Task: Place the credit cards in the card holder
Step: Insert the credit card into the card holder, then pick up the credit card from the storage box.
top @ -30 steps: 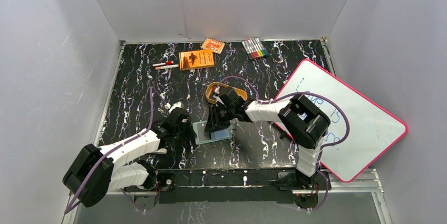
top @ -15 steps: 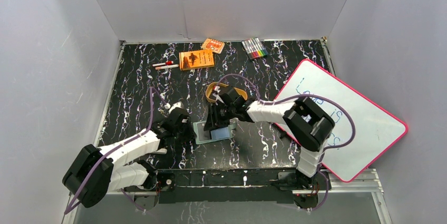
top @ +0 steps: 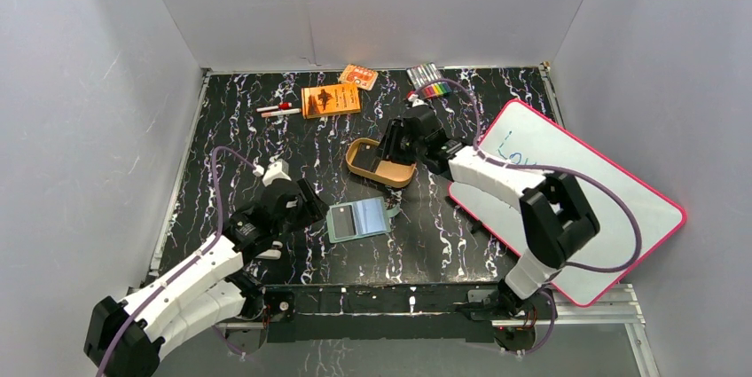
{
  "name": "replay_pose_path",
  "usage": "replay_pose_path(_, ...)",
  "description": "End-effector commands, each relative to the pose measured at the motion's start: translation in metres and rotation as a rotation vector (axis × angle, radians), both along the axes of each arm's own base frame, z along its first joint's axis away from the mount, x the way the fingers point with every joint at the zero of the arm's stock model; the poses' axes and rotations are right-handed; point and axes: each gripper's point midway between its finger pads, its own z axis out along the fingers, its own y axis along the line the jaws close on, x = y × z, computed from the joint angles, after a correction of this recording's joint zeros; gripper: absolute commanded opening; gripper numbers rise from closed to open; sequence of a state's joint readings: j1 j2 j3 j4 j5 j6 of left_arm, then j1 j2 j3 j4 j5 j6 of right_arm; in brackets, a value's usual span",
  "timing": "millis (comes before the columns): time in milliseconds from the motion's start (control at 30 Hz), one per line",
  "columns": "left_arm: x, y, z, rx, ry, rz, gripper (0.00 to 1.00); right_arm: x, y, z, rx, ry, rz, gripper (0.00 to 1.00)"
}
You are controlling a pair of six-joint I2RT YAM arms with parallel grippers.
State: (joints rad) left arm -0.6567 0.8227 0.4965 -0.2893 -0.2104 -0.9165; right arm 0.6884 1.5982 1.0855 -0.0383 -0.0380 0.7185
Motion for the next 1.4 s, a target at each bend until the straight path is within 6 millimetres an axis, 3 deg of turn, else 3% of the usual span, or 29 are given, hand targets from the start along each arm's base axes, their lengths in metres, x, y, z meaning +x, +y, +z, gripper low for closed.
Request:
replay_pose_path(0, 0.002, 0.014, 0.007, 0.030, -0.013, 0.068, 0.59, 0.031, 0.000, -0.010, 0.000, 0.012, -0.133, 0.49)
replay_pose_path(267, -0.002, 0.015, 0.003, 0.019, -0.002, 0.076, 0.60, 0.054, 0.014, -0.037, 0.002, 0.056, -0.193, 0.62)
replay_pose_path(533, -0.003, 0.014, 0.000, 0.025, 0.008, 0.065, 0.60, 0.068, 0.023, -0.058, -0.013, 0.091, -0.215, 0.62)
replay_pose_path(1033, -0.003, 0.013, -0.004, 0.030, 0.010, 0.060, 0.60, 0.061, 0.020, -0.093, -0.097, 0.166, -0.199, 0.52)
replay_pose_path(1367, -0.004, 0.014, -0.003, 0.020, 0.003, 0.065, 0.60, 0.055, 0.012, -0.086, -0.073, 0.160, -0.202, 0.34)
